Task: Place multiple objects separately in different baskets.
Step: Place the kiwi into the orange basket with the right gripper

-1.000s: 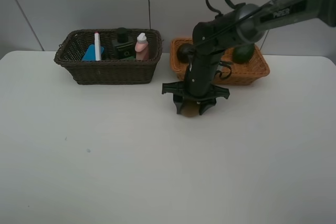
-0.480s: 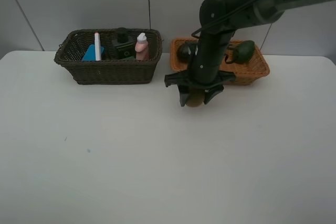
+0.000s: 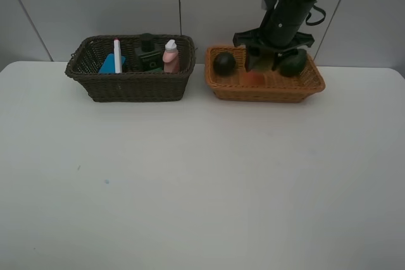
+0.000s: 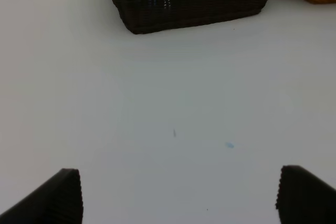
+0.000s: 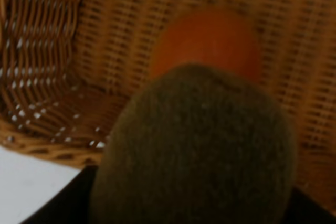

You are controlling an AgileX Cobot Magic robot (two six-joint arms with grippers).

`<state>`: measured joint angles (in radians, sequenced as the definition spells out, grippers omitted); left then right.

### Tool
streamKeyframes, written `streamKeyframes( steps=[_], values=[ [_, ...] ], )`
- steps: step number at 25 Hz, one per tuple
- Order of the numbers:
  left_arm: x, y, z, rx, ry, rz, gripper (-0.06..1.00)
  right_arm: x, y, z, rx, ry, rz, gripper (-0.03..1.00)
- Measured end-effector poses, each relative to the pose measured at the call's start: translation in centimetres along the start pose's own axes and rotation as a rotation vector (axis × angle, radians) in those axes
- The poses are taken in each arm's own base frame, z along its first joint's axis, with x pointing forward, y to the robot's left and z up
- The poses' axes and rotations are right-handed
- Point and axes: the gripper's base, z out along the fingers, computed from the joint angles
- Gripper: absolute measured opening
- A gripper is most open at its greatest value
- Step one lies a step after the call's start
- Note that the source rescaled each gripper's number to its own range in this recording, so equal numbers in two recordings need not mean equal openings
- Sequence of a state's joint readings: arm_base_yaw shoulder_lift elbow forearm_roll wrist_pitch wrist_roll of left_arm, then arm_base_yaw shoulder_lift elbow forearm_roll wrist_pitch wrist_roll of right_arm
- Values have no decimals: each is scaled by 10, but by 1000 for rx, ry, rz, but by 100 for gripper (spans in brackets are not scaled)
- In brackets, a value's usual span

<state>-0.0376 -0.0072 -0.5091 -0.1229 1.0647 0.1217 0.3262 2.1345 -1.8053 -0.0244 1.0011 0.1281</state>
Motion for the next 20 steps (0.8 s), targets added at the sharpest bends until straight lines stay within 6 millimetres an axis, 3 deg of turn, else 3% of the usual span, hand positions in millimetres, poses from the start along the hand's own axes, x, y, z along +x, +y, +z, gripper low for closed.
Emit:
streamKeyframes(
  steps=[8,10,12,14,20],
  values=[
    [0,0,0,0,0,0,91,-22,-23,21,117,-42,-83,52],
    [0,0,0,0,0,0,91,-23,-26,24,153,-47,-81,63],
    [0,0,0,0,0,0,91,-23,-27,26,167,-47,-73,83],
    [0,0,0,0,0,0,91,-23,-28,28,172,-48,-63,93],
    [0,0,0,0,0,0,91,-21,-33,27,143,-18,-14,98]
  ],
)
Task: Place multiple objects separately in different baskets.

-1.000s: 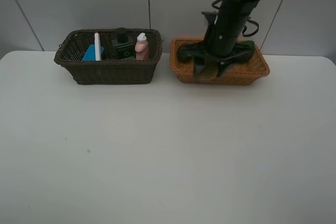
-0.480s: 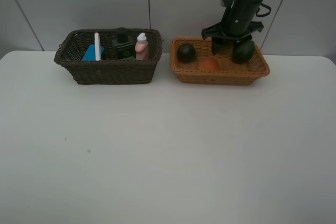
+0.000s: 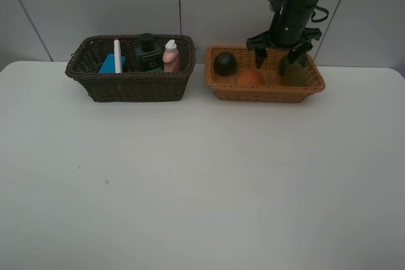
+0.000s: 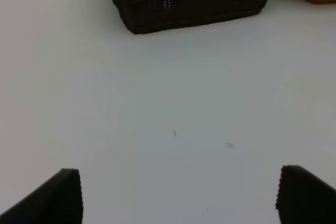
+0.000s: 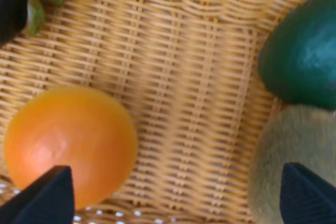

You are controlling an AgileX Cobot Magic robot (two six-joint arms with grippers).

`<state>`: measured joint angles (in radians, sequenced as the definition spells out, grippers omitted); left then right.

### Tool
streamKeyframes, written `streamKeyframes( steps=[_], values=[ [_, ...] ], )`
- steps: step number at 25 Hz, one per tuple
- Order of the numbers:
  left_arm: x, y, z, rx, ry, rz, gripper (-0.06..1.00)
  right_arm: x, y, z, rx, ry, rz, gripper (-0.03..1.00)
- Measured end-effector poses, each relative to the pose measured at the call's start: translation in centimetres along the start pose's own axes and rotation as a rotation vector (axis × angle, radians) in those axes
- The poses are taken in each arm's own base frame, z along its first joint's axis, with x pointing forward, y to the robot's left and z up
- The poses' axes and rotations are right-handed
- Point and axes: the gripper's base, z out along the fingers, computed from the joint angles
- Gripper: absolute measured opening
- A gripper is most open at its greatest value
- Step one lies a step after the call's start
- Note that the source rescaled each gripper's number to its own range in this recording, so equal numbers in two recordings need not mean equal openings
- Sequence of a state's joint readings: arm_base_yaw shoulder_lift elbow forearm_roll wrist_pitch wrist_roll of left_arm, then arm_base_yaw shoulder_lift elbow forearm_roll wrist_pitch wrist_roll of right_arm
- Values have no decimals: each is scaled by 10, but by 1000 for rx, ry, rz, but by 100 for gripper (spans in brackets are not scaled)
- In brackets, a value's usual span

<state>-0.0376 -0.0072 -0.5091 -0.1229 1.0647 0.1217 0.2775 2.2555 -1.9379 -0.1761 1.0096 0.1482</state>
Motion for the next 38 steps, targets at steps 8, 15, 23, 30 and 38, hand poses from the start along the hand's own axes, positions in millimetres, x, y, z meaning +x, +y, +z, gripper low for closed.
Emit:
streamKeyframes(
  steps=[8,15,23,30,38],
  values=[
    [0,0,0,0,0,0,91,10,-64,-49,-62,77,208,98],
    [0,0,0,0,0,0,91,42,-118,-98,-17,68,312,98],
    [0,0,0,0,0,0,91,128,-119,-156,41,62,311,98],
    [0,0,0,0,0,0,91,217,-103,-208,71,-20,323,98],
    [0,0,0,0,0,0,91,316,-82,-257,74,-271,346,98]
  ],
)
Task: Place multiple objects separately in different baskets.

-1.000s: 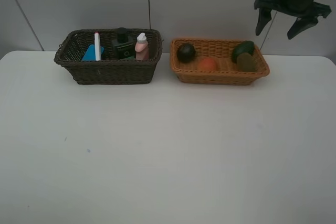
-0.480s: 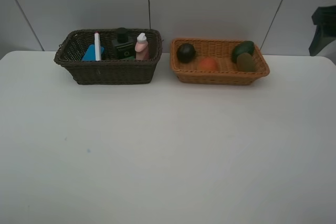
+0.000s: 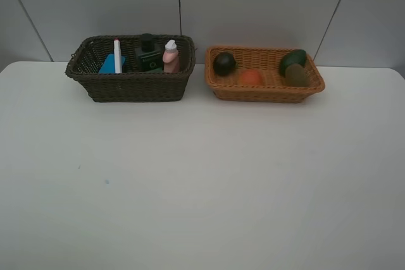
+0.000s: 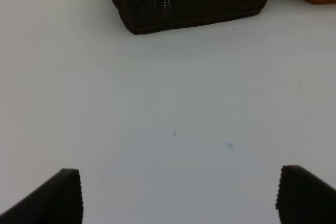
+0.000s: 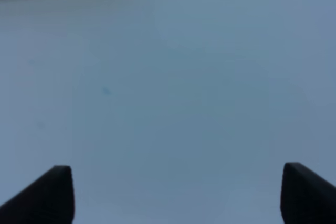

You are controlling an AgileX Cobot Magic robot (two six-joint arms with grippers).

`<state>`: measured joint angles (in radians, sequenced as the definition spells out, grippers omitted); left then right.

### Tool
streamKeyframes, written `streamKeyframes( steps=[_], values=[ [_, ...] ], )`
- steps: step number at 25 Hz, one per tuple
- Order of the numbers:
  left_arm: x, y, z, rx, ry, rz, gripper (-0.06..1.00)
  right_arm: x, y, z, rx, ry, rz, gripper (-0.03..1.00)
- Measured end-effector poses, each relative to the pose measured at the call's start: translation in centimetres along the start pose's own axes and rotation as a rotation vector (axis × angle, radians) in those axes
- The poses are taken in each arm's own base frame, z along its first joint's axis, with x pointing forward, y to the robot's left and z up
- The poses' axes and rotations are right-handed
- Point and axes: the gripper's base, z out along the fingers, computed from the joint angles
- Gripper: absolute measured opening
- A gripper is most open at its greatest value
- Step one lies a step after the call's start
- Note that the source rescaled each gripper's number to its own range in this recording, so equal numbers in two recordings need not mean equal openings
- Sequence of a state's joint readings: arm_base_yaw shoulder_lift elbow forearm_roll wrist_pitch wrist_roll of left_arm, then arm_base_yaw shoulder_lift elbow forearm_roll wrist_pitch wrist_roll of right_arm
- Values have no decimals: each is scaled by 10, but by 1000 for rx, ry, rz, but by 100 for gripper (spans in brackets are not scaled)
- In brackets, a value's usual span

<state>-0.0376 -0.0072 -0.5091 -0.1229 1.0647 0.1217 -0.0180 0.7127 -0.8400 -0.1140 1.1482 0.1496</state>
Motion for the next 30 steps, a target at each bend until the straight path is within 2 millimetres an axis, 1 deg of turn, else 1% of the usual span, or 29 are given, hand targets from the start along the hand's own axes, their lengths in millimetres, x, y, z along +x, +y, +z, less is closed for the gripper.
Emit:
streamKeyframes(
  steps=[3,6,12,14,16,18,22,26,30],
  values=[
    [0,0,0,0,0,0,91,33,-5,-16,-15,-102,12,98],
    [0,0,0,0,0,0,91,60,-8,-23,-28,-179,22,98],
    [0,0,0,0,0,0,91,104,-9,-22,-77,-288,43,98],
    [0,0,0,0,0,0,91,115,-10,-22,-86,-329,45,98],
    [0,0,0,0,0,0,91,125,-11,-26,-96,-391,41,98],
    [0,0,0,0,0,0,91,129,-11,-29,-98,-418,20,98],
    [0,0,0,0,0,0,91,128,-9,-29,-116,-431,-26,98],
    [0,0,0,0,0,0,91,126,-8,-22,-110,-456,-42,98],
    [0,0,0,0,0,0,91,125,-8,-22,-110,-463,-43,98]
  ],
)
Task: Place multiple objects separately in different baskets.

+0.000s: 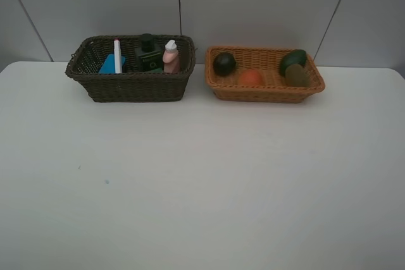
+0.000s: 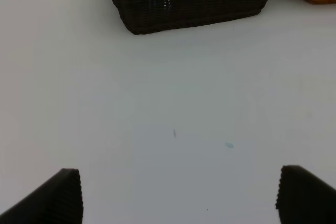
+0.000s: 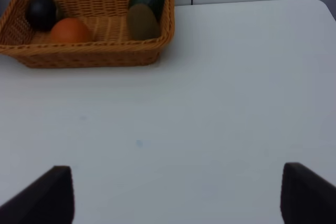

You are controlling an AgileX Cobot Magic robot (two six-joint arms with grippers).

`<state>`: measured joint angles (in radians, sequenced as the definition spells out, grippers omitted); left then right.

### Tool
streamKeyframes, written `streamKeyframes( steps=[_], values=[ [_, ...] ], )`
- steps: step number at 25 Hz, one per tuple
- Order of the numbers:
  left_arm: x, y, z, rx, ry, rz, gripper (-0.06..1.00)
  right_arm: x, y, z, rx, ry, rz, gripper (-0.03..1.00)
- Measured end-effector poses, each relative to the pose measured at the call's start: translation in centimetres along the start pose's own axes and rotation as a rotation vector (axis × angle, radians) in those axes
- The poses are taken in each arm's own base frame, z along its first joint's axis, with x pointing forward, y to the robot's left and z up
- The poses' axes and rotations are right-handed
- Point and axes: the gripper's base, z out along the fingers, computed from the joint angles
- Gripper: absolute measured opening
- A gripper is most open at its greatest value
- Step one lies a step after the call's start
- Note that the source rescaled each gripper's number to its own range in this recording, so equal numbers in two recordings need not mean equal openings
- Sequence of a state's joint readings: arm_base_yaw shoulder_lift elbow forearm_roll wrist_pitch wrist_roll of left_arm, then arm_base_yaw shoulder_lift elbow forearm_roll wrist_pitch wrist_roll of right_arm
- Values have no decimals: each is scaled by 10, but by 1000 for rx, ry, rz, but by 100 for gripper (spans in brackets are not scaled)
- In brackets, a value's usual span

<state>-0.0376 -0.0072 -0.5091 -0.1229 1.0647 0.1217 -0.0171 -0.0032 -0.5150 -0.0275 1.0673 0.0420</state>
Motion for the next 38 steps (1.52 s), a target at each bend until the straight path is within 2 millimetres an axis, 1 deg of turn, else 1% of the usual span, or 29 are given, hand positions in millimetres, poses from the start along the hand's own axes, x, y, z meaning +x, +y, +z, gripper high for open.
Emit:
streamKeyframes(
  steps=[38],
  values=[
    [0,0,0,0,0,0,91,-1,0,0,0,-6,-1,98]
  ],
)
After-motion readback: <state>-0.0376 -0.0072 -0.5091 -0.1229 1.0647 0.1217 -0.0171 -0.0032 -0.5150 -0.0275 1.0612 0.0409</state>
